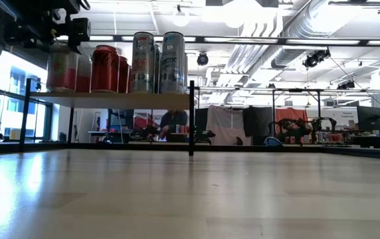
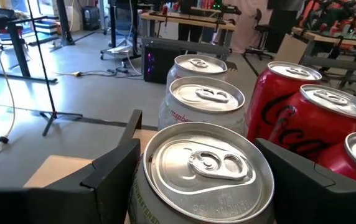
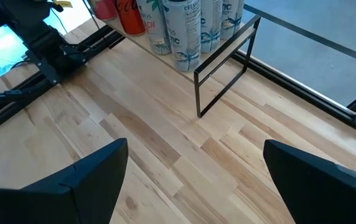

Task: Place canned beverage on shelf
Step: Put the pink soda can on the shelf aligned with the other pink soda cans

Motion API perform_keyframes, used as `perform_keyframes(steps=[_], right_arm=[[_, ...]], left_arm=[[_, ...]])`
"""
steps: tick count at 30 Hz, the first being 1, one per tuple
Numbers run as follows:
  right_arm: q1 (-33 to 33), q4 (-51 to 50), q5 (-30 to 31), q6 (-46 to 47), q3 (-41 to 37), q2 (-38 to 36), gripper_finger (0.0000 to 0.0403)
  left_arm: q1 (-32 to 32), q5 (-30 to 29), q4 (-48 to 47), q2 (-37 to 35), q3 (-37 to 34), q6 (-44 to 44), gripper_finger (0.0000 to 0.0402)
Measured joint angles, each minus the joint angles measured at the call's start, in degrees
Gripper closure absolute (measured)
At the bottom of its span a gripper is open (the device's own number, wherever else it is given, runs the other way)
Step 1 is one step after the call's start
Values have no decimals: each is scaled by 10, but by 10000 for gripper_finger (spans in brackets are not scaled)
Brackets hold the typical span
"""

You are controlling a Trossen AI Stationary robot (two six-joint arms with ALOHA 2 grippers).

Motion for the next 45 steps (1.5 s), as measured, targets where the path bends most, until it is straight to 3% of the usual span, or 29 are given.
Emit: perform_keyframes(steps=[6,18,33,45], right_arm=[[0,0,0,1,0,1,43],[0,0,-17,-1,0,31,43],[0,2,-25,-6,0,39,43],[0,5,-24,-6,0,38,43]], left_arm=[[0,-11,-3,-1,0,10,119],[34,-7,-3,-3,0,0,66],[33,-1,2,-8,12,-14,64],[33,-32,1,-8,58,43,64]])
